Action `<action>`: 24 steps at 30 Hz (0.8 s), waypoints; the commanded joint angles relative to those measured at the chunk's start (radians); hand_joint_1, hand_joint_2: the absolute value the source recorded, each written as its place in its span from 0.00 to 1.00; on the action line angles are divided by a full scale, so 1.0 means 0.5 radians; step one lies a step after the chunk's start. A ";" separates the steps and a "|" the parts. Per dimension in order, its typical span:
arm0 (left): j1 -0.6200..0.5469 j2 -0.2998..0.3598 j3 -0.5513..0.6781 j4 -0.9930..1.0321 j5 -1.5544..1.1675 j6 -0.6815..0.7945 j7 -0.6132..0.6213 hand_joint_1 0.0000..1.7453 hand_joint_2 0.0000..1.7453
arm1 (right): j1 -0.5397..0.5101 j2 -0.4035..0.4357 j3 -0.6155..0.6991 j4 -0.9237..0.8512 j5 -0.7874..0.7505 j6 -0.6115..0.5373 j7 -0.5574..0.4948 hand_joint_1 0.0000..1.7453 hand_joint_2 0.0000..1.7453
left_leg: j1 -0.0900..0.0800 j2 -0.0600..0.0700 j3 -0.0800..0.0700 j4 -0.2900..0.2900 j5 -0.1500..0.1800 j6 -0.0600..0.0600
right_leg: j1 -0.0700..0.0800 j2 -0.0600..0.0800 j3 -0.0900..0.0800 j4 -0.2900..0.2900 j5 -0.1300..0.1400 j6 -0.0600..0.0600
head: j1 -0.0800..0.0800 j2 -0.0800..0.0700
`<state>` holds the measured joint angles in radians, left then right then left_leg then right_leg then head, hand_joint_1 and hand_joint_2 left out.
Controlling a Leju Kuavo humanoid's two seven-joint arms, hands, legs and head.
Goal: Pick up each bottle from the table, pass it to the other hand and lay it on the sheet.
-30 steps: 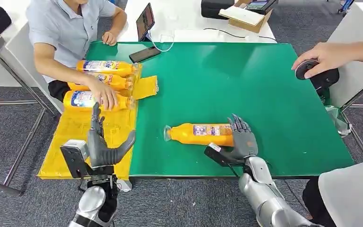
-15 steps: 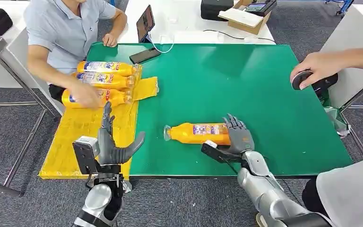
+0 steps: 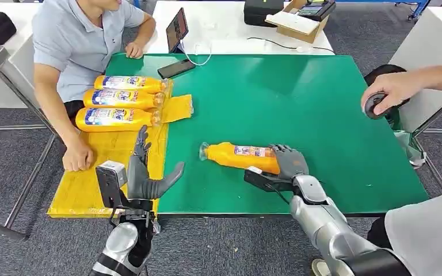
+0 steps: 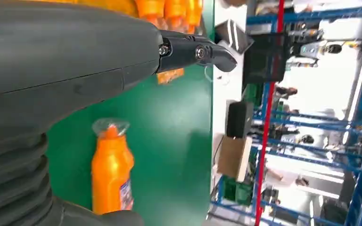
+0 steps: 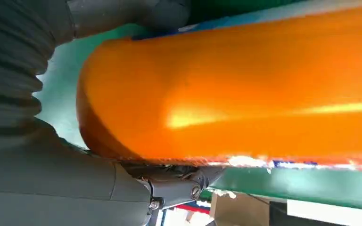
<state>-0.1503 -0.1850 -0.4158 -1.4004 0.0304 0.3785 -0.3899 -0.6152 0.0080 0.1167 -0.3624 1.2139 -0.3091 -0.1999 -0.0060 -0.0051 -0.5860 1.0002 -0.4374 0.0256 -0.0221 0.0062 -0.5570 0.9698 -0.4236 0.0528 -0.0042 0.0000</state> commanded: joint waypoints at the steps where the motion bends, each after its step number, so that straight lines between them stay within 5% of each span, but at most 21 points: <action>1: -0.038 0.082 -0.052 0.109 0.001 -0.044 0.035 0.00 1.00 | 0.144 0.037 -0.026 0.129 -0.162 0.102 -0.133 1.00 1.00 | 0.005 -0.004 0.006 -0.004 0.001 -0.004 | 0.006 -0.006 0.009 -0.007 0.000 -0.006 | 0.001 0.000; 3: -0.014 0.105 -0.081 0.120 0.045 -0.167 0.137 0.00 1.00 | 0.179 0.133 -0.314 0.066 -0.584 0.228 -0.446 1.00 1.00 | 0.004 -0.004 0.007 -0.004 0.001 -0.004 | 0.005 -0.006 0.009 -0.007 0.000 -0.005 | 0.000 0.000; 5: 0.057 0.148 -0.064 0.147 0.482 -0.596 0.393 0.00 1.00 | 0.222 0.293 -0.519 -0.079 -0.992 0.352 -0.741 1.00 1.00 | 0.005 -0.001 0.009 -0.005 0.000 -0.005 | 0.005 -0.002 0.010 -0.007 0.001 -0.006 | 0.000 0.000; 7: 0.130 0.145 -0.051 0.150 0.288 -0.410 0.205 0.00 1.00 | 0.348 0.433 -0.513 -0.379 -1.335 0.413 -0.932 1.00 1.00 | 0.005 0.011 0.013 -0.008 -0.002 -0.006 | 0.007 0.010 0.010 -0.007 0.002 -0.007 | 0.001 0.000; 9: 0.205 0.044 0.039 0.088 0.295 -0.179 0.045 0.00 1.00 | 0.591 0.509 -0.294 -0.911 -1.695 0.380 -0.886 1.00 1.00 | 0.006 0.011 0.011 -0.007 -0.003 -0.007 | 0.007 0.010 0.010 -0.005 0.001 -0.007 | 0.001 0.000; 12: 0.173 0.108 -0.127 0.126 -0.014 0.118 -0.070 0.00 1.00 | 0.819 0.525 -0.060 -1.467 -2.133 0.116 -0.821 1.00 1.00 | 0.006 0.005 -0.002 -0.001 -0.003 -0.006 | 0.007 0.006 -0.002 0.002 -0.002 -0.006 | -0.001 0.000; 14: 0.172 0.118 -0.172 0.239 0.074 0.018 0.030 0.00 1.00 | 0.928 0.523 0.030 -1.747 -2.380 0.036 -0.805 1.00 1.00 | 0.005 -0.005 -0.009 -0.001 -0.002 -0.006 | 0.006 -0.003 -0.007 0.003 -0.004 -0.006 | -0.001 0.000; 17: 0.168 0.109 -0.249 0.379 0.088 -0.006 -0.077 0.00 1.00 | 1.067 0.469 0.173 -2.033 -2.322 -0.202 -0.843 1.00 1.00 | 0.007 -0.012 -0.015 -0.001 -0.004 -0.006 | 0.007 -0.011 -0.010 0.003 -0.007 -0.006 | 0.000 0.000; 24: 0.155 0.168 -0.359 0.228 0.122 -0.202 -0.219 0.00 1.00 | 1.003 0.353 0.386 -1.882 -2.250 -0.097 -0.780 1.00 1.00 | 0.004 -0.009 -0.021 -0.001 -0.003 -0.005 | 0.004 -0.011 -0.015 0.001 -0.006 -0.008 | 0.000 0.000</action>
<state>-0.0398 -0.1556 -0.5024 -1.3096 0.0839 0.3620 -0.4337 -0.1172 0.2457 0.1624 -1.2301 0.0485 -0.4116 -0.6244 -0.0053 -0.0093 -0.5996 0.9996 -0.4379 0.0247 -0.0213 0.0021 -0.5681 0.9703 -0.4252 0.0513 -0.0042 0.0000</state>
